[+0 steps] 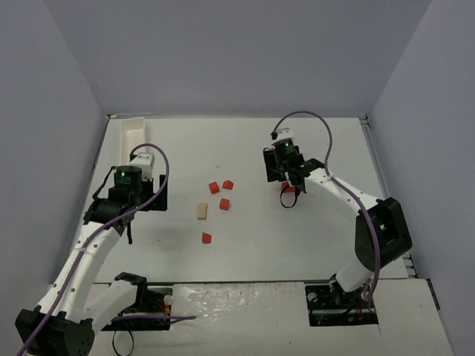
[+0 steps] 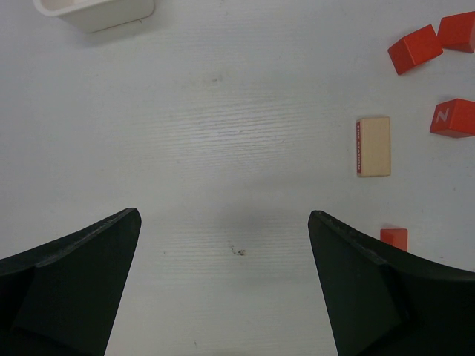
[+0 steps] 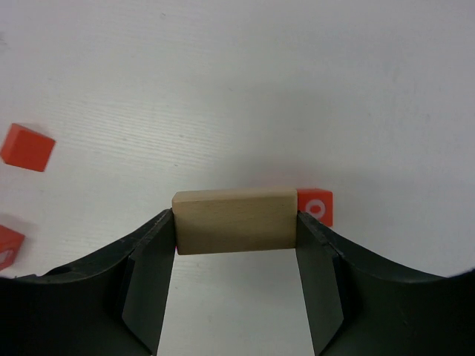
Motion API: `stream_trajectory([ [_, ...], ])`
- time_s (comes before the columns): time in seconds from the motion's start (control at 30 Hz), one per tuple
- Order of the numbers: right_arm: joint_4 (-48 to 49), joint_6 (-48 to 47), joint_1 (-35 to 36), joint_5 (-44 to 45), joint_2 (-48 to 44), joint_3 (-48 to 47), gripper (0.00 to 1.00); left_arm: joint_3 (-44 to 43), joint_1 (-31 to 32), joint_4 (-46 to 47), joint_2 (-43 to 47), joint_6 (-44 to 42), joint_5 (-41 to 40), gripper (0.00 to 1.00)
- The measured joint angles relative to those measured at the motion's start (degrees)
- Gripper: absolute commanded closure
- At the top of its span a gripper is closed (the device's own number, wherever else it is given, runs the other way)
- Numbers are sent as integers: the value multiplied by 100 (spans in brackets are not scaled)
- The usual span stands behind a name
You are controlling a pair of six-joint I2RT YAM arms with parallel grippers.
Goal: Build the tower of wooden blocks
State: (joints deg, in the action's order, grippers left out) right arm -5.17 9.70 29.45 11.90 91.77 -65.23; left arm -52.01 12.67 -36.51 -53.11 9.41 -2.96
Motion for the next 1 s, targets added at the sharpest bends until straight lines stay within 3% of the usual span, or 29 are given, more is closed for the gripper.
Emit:
stream_trajectory([
  [0.33,-29,120,-833,-80,-241,460,89,0,-2,0,-4,0,-2,5],
  [1.0,201,41,-962,-380,349,600,85,0,-1,-1,-51,0,-2,5],
])
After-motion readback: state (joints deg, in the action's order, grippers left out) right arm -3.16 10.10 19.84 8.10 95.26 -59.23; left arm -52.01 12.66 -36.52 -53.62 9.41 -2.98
